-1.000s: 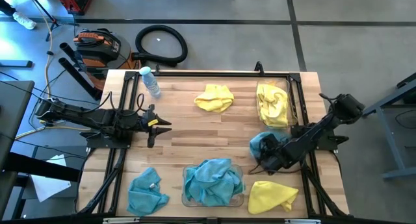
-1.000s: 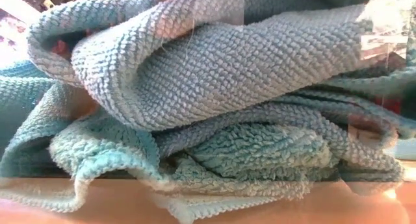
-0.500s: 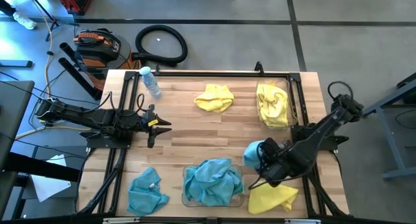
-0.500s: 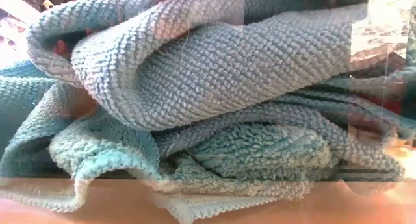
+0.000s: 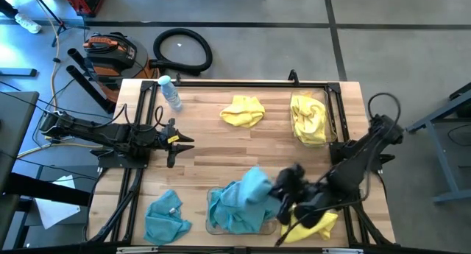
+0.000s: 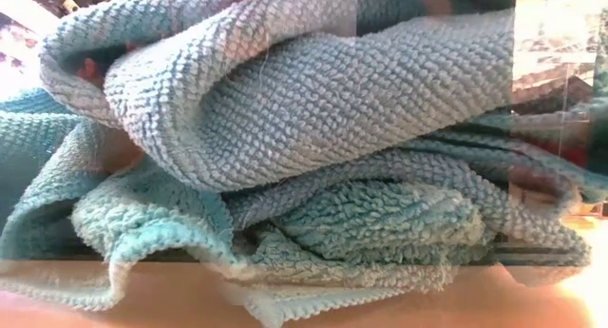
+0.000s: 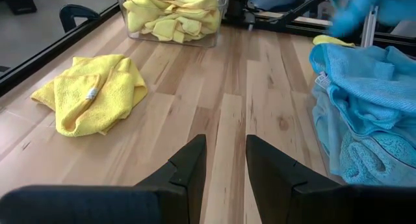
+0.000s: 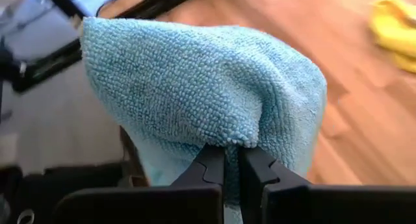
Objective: Sort microfiber towel by color & place in baskets
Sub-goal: Put the blue microfiber towel into the bottom transparent bin
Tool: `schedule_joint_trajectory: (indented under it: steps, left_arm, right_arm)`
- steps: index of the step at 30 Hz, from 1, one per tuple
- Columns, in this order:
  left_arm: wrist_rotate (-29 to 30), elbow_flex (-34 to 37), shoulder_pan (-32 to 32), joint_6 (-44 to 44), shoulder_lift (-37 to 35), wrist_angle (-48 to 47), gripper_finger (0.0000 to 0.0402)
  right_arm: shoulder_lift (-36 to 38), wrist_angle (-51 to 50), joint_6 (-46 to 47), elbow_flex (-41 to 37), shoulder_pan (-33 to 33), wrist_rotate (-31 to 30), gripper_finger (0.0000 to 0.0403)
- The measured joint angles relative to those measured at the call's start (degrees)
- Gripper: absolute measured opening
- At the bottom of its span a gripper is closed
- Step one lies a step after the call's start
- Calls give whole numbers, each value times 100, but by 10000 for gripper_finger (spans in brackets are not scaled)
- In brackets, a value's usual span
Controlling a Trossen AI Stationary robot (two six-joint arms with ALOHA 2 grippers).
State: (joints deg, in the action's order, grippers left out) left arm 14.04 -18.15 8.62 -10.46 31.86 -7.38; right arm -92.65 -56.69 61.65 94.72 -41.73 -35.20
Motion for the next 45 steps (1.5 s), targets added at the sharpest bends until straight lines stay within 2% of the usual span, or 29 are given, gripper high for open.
schedule_joint_trajectory:
  steps: [2,11,17,21,30,36,45]
  left_arm:
    - [0,0,0,-6,0,0,97]
    - [0,0,0,-151,0,-2,97]
    - [-357,0,1,-294,0,-38,97]
    - [-496,0,2,-295,0,-52,97]
    - [-452,0,2,-295,0,-50,97]
    - [-451,0,2,-293,0,-54,97]
    - [-450,0,2,-297,0,-57,97]
  right_arm:
    - [-347,83,-233,237,85,340,2]
    - [-1950,-246,-247,1828,196,1536,1]
    - [-2867,-1631,287,2733,226,1930,1]
    - [-3310,-2179,516,2852,376,2367,1]
    - [-4021,-2176,-306,2861,847,3235,1]
    - [-4371,-2100,-518,2863,1015,3541,3]
    - [-4385,-1898,-252,2863,952,3613,6]
